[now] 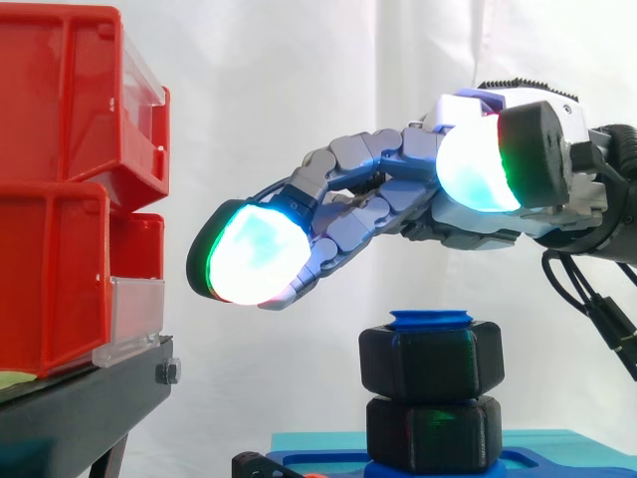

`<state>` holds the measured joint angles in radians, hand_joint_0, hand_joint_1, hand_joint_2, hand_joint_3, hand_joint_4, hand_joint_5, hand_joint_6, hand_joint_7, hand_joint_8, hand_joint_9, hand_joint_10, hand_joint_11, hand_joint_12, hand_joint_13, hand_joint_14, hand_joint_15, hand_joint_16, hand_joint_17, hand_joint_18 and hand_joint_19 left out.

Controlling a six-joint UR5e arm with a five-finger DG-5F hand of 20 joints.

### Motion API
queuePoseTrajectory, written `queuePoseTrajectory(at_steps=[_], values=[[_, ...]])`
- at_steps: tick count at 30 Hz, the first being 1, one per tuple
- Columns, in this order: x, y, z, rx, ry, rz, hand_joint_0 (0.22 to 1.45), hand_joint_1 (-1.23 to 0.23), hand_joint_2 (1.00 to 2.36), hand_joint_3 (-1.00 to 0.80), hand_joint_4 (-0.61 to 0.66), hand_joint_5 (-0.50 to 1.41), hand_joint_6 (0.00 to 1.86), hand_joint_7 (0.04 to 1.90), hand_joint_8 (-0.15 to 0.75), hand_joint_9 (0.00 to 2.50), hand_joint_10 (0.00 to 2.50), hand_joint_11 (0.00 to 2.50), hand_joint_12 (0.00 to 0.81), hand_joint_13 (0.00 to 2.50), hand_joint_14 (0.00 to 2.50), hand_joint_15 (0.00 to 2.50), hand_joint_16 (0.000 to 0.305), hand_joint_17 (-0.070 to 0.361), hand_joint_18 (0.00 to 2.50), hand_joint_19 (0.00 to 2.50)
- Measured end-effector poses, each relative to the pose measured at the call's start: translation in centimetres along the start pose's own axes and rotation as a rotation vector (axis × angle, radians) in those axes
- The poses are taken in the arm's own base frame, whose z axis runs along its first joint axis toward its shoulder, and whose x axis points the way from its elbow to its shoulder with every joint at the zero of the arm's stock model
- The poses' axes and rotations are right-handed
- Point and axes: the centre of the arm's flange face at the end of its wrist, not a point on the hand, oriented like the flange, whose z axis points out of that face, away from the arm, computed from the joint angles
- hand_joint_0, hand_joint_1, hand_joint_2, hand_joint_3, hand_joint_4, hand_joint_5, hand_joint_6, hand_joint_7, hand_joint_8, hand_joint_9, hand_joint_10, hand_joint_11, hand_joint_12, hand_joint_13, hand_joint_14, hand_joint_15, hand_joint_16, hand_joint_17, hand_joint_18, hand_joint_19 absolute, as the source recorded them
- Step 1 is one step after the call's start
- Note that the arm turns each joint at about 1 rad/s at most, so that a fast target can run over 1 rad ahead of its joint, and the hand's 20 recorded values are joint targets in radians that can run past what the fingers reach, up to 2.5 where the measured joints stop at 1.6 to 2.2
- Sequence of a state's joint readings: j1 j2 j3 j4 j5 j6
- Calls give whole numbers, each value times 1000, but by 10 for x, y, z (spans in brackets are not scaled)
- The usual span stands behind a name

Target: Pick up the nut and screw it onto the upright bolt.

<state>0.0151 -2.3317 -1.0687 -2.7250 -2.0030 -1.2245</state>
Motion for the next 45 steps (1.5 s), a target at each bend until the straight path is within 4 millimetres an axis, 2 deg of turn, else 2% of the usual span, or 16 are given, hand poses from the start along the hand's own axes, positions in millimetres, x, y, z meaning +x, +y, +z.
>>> queuePoseTrajectory(at_steps=[5, 12, 22, 32, 45], values=[[4, 0, -2, 5, 13, 5, 489, -154, 1000, -500, 174, -185, 501, 570, 191, 418, 0, 0, 260, 306, 0, 0, 26, 58, 0, 0], [11, 0, -5, 10, 27, 13, 502, -165, 1000, -500, 227, -122, 502, 761, 223, 508, 0, 0, 250, 378, 0, 0, 22, 50, 0, 0], [11, -2, -7, 11, 30, 15, 516, -207, 1000, -500, 286, -76, 504, 964, 242, 594, 0, 0, 243, 464, 0, 0, 18, 42, 52, 0], [11, -5, -11, 12, 43, 17, 525, -236, 1000, -500, 279, -42, 505, 1159, 245, 649, 0, 0, 231, 516, 0, 0, 17, 37, 111, 0], [11, -7, -15, 15, 54, 20, 535, -264, 1000, -500, 197, -8, 504, 1468, 249, 671, 0, 0, 219, 576, 0, 0, 14, 32, 182, 0]])
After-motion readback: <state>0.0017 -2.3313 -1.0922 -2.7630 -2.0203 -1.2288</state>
